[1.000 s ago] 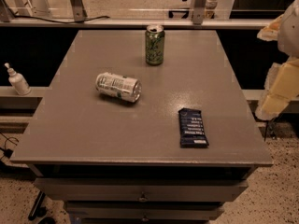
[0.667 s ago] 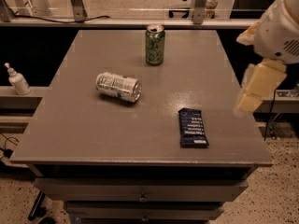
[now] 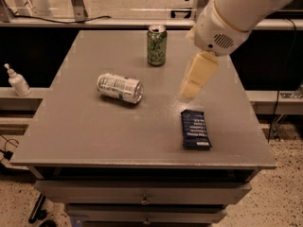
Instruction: Place 7up can upright
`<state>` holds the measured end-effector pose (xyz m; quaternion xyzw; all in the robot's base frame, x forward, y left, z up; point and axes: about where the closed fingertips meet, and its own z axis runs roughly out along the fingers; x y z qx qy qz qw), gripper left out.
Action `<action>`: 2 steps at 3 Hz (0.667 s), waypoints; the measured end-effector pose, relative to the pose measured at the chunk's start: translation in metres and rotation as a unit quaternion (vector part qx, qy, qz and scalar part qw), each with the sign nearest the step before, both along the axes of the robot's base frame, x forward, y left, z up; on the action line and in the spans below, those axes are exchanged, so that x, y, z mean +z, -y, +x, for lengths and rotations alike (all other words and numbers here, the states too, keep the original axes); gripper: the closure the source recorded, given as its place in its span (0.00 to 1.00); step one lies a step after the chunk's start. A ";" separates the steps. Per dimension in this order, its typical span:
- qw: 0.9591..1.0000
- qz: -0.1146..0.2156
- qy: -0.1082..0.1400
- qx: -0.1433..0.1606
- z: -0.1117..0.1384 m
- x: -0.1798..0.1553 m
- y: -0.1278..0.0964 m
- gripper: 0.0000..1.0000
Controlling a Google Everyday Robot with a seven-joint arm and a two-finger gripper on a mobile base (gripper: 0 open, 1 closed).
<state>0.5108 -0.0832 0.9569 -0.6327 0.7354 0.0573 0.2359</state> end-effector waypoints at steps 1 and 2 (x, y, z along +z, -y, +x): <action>1.000 0.021 -0.001 0.017 0.018 -0.010 -0.045 0.00; 0.999 0.035 -0.009 0.030 0.029 -0.027 -0.087 0.00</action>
Offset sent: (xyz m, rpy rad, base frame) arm 0.0429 0.1368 -0.0497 0.1057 0.0440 0.0901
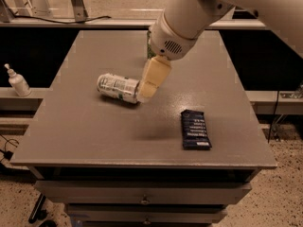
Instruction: Place 7up can upright
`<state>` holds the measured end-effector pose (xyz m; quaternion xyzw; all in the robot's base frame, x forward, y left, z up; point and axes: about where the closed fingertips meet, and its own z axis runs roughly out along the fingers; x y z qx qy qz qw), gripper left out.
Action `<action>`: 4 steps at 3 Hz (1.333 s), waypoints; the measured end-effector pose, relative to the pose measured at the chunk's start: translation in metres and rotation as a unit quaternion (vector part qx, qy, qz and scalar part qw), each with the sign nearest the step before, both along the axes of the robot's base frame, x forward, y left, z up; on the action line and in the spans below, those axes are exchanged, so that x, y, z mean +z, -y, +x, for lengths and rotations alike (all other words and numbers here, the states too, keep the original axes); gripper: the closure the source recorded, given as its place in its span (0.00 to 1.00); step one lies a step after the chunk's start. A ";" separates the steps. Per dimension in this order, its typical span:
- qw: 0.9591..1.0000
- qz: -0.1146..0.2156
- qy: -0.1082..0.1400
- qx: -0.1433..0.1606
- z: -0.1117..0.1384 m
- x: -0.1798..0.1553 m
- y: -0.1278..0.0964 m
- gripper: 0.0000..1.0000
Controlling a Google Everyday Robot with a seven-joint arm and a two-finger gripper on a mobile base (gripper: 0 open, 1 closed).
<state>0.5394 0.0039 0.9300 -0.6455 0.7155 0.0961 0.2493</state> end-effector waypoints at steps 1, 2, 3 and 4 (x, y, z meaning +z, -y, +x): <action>1.000 -0.002 -0.008 0.013 0.010 -0.022 -0.038 0.00; 0.999 -0.024 -0.007 0.021 0.018 -0.043 -0.068 0.00; 0.998 -0.056 -0.012 0.022 0.029 -0.066 -0.089 0.00; 0.996 -0.091 -0.013 0.020 0.040 -0.081 -0.105 0.00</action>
Offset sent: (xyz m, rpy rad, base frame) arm 0.0305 0.1043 -0.0704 -0.1147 0.0066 0.0576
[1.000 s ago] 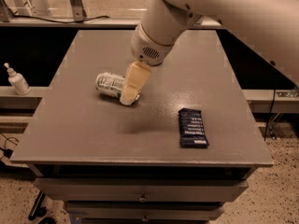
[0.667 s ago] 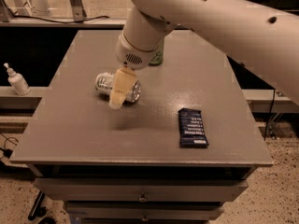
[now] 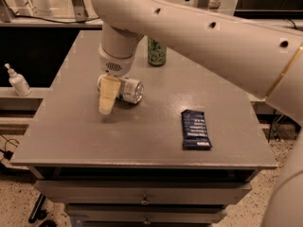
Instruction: Place 7up can upright
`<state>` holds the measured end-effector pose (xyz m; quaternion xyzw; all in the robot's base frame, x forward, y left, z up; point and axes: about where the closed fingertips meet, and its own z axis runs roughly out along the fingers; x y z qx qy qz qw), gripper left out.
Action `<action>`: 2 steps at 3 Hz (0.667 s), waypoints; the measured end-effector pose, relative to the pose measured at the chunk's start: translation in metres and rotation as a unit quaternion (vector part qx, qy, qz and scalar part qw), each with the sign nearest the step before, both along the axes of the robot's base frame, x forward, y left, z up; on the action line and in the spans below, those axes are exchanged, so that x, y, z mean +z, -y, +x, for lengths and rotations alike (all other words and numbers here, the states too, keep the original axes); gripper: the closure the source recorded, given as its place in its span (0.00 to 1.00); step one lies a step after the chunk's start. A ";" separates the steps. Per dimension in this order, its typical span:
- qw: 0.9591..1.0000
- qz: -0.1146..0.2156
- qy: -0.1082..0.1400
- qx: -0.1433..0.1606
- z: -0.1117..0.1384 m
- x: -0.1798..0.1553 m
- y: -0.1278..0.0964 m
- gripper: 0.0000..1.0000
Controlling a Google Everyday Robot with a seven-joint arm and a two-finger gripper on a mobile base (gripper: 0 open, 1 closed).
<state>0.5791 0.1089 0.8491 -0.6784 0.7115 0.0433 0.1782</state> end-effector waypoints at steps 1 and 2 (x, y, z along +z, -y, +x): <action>0.999 -0.032 -0.007 -0.009 0.010 -0.014 -0.007 0.00; 0.998 -0.060 -0.014 -0.021 0.019 -0.020 -0.010 0.15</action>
Offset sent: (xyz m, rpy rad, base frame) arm 0.0302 0.0137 -0.0213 -0.1839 0.0446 -0.0741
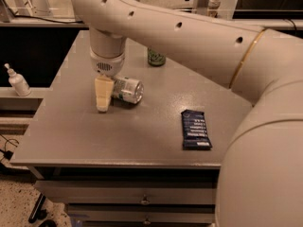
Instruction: Place 7up can upright
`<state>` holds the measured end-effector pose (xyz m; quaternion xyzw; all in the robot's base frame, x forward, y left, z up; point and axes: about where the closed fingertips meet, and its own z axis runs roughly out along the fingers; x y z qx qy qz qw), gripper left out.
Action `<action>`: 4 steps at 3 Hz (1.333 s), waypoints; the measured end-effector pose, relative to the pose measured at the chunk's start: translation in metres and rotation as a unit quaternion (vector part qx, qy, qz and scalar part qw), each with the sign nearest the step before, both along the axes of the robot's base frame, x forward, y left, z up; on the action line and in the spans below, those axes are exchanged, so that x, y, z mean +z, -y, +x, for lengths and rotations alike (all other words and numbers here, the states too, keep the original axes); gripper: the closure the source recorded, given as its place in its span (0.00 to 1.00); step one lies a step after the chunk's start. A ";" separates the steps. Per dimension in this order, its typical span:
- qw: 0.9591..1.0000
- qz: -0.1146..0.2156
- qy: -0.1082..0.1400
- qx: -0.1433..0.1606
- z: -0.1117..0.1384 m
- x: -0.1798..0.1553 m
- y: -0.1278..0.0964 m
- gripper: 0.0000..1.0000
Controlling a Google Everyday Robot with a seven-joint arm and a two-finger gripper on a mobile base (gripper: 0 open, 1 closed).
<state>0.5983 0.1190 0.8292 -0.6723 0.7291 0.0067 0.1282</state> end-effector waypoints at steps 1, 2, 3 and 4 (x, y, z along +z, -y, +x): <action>1.000 -0.019 -0.005 -0.009 0.004 -0.003 0.001 0.37; 1.000 -0.021 -0.006 -0.010 0.005 -0.001 0.002 0.62; 1.000 -0.021 -0.006 -0.010 0.005 0.003 0.002 0.85; 0.999 0.033 -0.003 -0.011 0.007 0.034 0.000 1.00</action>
Offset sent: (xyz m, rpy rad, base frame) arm 0.0148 -0.0029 0.0143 -0.0532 0.0047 -0.0470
